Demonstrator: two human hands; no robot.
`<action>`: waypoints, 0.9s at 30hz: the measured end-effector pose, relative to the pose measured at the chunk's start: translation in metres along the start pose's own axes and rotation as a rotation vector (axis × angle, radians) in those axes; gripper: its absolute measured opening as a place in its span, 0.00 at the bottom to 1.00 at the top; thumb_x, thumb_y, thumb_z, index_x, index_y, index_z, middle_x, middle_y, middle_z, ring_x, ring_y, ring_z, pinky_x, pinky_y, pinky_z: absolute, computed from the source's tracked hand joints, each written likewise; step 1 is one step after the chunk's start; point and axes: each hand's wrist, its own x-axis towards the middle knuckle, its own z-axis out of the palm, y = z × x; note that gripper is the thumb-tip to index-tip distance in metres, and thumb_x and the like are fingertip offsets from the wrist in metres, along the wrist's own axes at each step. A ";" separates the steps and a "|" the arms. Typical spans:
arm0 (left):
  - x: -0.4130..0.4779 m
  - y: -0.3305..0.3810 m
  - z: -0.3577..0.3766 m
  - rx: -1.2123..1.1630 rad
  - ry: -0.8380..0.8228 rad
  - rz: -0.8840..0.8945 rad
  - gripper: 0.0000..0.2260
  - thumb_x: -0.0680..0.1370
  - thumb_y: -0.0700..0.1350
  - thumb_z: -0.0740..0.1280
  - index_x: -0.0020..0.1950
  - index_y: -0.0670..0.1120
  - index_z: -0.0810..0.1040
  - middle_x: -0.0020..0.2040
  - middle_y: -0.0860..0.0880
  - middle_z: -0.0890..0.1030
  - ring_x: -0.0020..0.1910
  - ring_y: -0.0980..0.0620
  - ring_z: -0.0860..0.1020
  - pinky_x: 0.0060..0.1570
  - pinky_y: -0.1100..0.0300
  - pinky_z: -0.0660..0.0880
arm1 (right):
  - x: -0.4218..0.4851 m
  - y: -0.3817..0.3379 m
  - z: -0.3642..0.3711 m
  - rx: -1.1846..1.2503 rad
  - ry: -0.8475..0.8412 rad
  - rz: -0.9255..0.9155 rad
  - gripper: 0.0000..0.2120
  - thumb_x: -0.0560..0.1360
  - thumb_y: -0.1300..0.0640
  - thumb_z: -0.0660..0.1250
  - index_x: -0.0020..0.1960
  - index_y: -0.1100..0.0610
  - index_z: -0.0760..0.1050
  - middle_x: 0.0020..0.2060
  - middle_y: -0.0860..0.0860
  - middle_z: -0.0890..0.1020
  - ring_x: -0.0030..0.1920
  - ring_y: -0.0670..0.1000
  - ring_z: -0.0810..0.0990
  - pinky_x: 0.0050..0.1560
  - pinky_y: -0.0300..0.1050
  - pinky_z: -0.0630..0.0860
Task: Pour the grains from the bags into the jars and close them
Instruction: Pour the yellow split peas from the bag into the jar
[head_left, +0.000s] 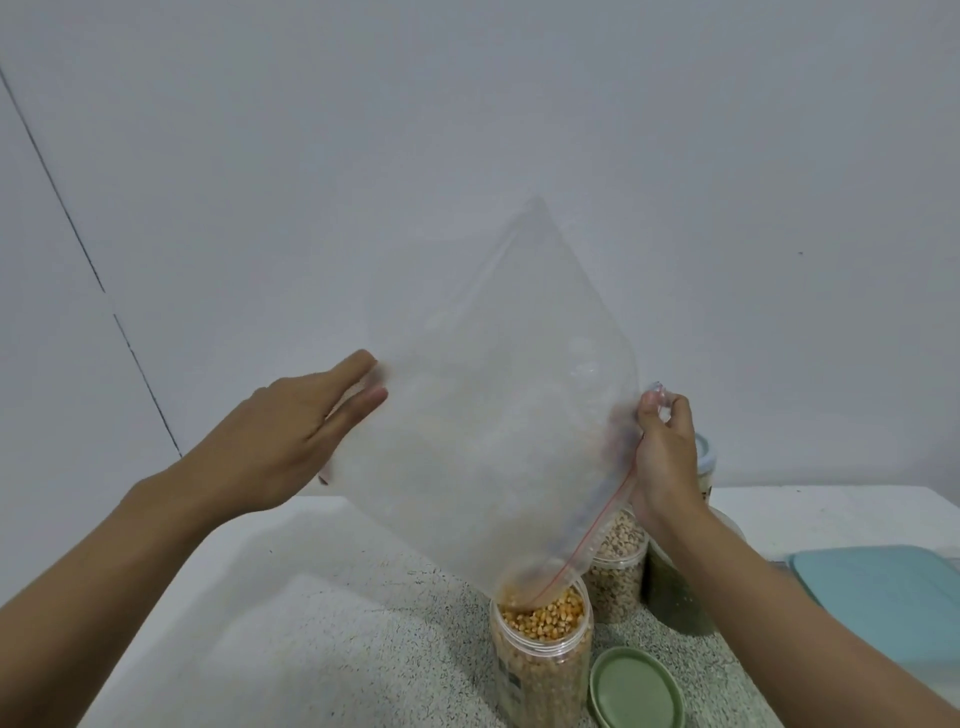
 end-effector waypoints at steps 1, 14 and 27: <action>0.000 0.000 0.000 -0.077 0.006 -0.014 0.15 0.81 0.69 0.50 0.50 0.60 0.67 0.37 0.57 0.80 0.33 0.53 0.79 0.37 0.55 0.74 | 0.001 0.001 0.000 -0.008 0.000 0.004 0.08 0.85 0.47 0.59 0.49 0.48 0.70 0.50 0.48 0.77 0.51 0.47 0.76 0.55 0.46 0.74; -0.001 0.007 -0.015 -0.006 0.226 0.184 0.13 0.84 0.63 0.56 0.47 0.57 0.73 0.34 0.55 0.81 0.19 0.54 0.73 0.26 0.61 0.72 | 0.004 -0.004 0.006 0.022 0.024 0.002 0.08 0.86 0.48 0.58 0.50 0.50 0.69 0.46 0.46 0.81 0.50 0.48 0.78 0.54 0.47 0.76; 0.020 0.030 -0.038 0.169 0.225 0.297 0.17 0.83 0.65 0.48 0.41 0.58 0.66 0.27 0.51 0.74 0.25 0.50 0.71 0.32 0.52 0.73 | 0.003 -0.011 0.008 0.092 0.049 0.015 0.10 0.87 0.50 0.56 0.50 0.52 0.70 0.43 0.46 0.82 0.42 0.44 0.81 0.45 0.44 0.80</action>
